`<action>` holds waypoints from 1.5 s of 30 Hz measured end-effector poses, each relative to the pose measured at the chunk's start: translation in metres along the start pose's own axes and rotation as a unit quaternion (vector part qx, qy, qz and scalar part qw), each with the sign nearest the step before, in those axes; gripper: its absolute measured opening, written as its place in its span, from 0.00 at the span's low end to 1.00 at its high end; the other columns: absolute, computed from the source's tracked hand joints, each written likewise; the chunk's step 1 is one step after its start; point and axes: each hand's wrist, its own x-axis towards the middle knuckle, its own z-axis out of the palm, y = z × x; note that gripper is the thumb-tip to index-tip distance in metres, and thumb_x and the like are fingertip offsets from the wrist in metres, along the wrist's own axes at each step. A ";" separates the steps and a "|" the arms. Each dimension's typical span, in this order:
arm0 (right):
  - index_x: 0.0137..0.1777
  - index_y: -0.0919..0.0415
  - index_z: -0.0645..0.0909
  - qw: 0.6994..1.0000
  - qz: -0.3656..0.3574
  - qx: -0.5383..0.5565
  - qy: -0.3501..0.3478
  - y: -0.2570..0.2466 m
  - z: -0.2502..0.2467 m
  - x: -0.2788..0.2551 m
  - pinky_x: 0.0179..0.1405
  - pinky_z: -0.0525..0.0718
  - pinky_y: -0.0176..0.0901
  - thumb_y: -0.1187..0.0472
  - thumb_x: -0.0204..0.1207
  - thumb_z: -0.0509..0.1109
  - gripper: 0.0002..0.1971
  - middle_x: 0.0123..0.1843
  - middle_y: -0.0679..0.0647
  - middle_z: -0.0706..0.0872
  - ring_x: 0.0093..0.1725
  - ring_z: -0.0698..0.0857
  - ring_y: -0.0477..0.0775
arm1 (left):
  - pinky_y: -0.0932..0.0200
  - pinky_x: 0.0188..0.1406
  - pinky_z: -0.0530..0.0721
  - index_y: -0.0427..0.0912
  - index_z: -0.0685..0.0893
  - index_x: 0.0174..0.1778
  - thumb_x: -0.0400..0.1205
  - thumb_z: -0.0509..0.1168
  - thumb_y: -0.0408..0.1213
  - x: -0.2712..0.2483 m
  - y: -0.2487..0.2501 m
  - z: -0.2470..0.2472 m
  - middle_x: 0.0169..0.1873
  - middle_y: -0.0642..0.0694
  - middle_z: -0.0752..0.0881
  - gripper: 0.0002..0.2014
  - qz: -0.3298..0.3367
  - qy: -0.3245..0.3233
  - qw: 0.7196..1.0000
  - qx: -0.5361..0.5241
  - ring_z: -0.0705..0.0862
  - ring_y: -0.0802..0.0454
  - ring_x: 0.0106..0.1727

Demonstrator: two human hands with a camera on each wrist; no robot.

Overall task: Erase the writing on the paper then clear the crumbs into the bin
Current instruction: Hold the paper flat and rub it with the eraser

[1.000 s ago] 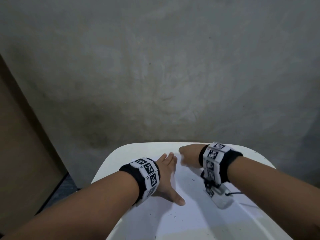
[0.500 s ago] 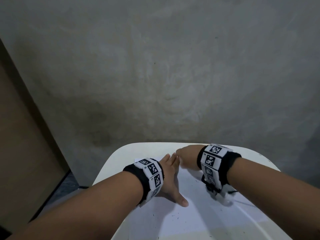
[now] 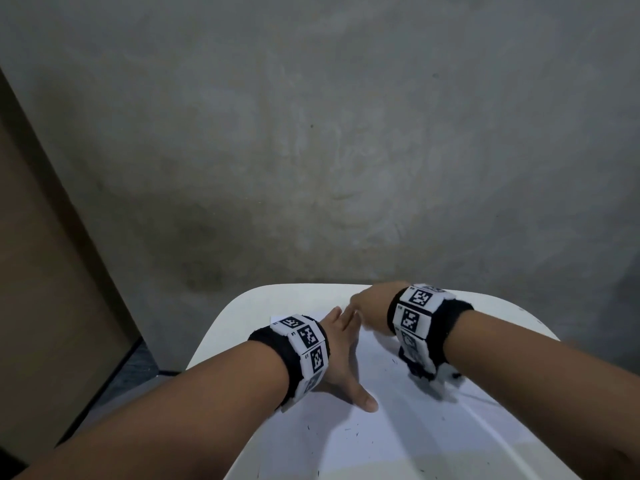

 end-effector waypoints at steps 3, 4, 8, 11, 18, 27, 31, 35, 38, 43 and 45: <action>0.61 0.62 0.79 1.000 0.002 0.020 0.007 0.008 -0.002 0.004 0.53 0.81 0.43 0.61 0.79 0.63 0.13 0.61 0.56 0.86 0.55 0.84 0.59 | 0.38 0.83 0.45 0.46 0.28 0.84 0.69 0.67 0.76 0.000 -0.001 -0.001 0.85 0.50 0.29 0.66 0.000 0.000 1.000 0.003 0.32 0.49 0.86; 0.58 0.60 0.80 0.999 0.028 0.029 0.013 0.011 -0.004 0.005 0.51 0.82 0.43 0.60 0.77 0.65 0.11 0.58 0.54 0.87 0.52 0.85 0.58 | 0.38 0.83 0.45 0.47 0.28 0.85 0.69 0.67 0.75 0.000 -0.001 0.000 0.84 0.50 0.29 0.66 -0.002 0.001 1.000 0.002 0.32 0.49 0.86; 0.52 0.58 0.81 0.999 0.016 0.027 0.012 -0.007 -0.004 0.003 0.46 0.84 0.46 0.61 0.74 0.69 0.08 0.40 0.50 0.85 0.43 0.85 0.57 | 0.38 0.83 0.48 0.50 0.27 0.84 0.68 0.67 0.76 0.001 -0.001 0.002 0.85 0.52 0.29 0.67 -0.001 0.011 1.000 -0.003 0.34 0.49 0.86; 0.61 0.64 0.80 0.998 0.030 0.063 0.005 0.004 -0.004 0.003 0.55 0.82 0.46 0.61 0.79 0.64 0.13 0.56 0.56 0.87 0.52 0.84 0.59 | 0.38 0.83 0.45 0.47 0.28 0.85 0.69 0.67 0.75 0.001 0.000 0.001 0.85 0.51 0.28 0.66 0.000 0.005 1.000 -0.002 0.33 0.50 0.86; 0.56 0.62 0.80 0.991 0.005 0.131 -0.015 0.001 -0.002 -0.012 0.38 0.76 0.41 0.62 0.79 0.62 0.09 0.60 0.61 0.86 0.46 0.79 0.54 | 0.41 0.83 0.45 0.46 0.28 0.85 0.69 0.67 0.75 0.000 -0.001 0.003 0.85 0.51 0.30 0.66 0.004 0.025 1.000 -0.008 0.32 0.51 0.86; 0.31 0.65 0.72 0.783 0.137 0.607 0.016 0.070 0.054 -0.045 0.16 0.66 0.32 0.64 0.86 0.57 0.19 0.24 0.59 0.73 0.19 0.67 0.51 | 0.42 0.84 0.52 0.47 0.46 0.88 0.65 0.61 0.82 0.008 -0.002 -0.009 0.87 0.51 0.48 0.63 -0.028 0.075 0.997 -0.005 0.50 0.50 0.87; 0.32 0.65 0.72 0.792 0.134 0.595 0.019 0.067 0.056 -0.044 0.15 0.68 0.31 0.65 0.86 0.57 0.18 0.26 0.59 0.74 0.21 0.67 0.52 | 0.41 0.85 0.41 0.41 0.43 0.88 0.72 0.52 0.81 0.032 0.004 -0.013 0.88 0.46 0.42 0.59 -0.058 0.083 0.995 -0.021 0.41 0.49 0.87; 0.32 0.65 0.72 0.802 0.133 0.583 0.013 0.068 0.058 -0.042 0.16 0.71 0.32 0.64 0.86 0.57 0.18 0.26 0.59 0.75 0.22 0.69 0.53 | 0.41 0.85 0.39 0.45 0.33 0.87 0.75 0.49 0.80 0.034 0.020 -0.003 0.85 0.47 0.31 0.56 0.030 0.061 0.998 0.003 0.35 0.45 0.87; 0.33 0.65 0.73 0.808 0.135 0.573 0.010 0.068 0.056 -0.041 0.16 0.72 0.34 0.63 0.86 0.58 0.17 0.26 0.59 0.76 0.22 0.71 0.53 | 0.43 0.81 0.36 0.52 0.33 0.86 0.78 0.44 0.78 0.013 0.040 0.006 0.84 0.53 0.30 0.49 0.188 0.043 0.979 0.072 0.34 0.50 0.86; 0.33 0.65 0.73 0.816 0.134 0.563 0.007 0.068 0.057 -0.038 0.19 0.72 0.36 0.63 0.85 0.59 0.17 0.26 0.59 0.77 0.23 0.72 0.54 | 0.45 0.83 0.34 0.51 0.35 0.87 0.80 0.45 0.76 0.015 0.026 -0.001 0.85 0.52 0.33 0.48 0.157 0.093 0.982 0.054 0.36 0.54 0.86; 0.33 0.65 0.73 0.817 0.138 0.560 0.008 0.068 0.057 -0.038 0.19 0.72 0.36 0.62 0.85 0.59 0.17 0.27 0.58 0.77 0.22 0.72 0.54 | 0.44 0.84 0.36 0.45 0.35 0.87 0.79 0.47 0.76 0.029 0.014 -0.009 0.86 0.47 0.33 0.52 0.038 0.083 0.996 0.024 0.36 0.50 0.87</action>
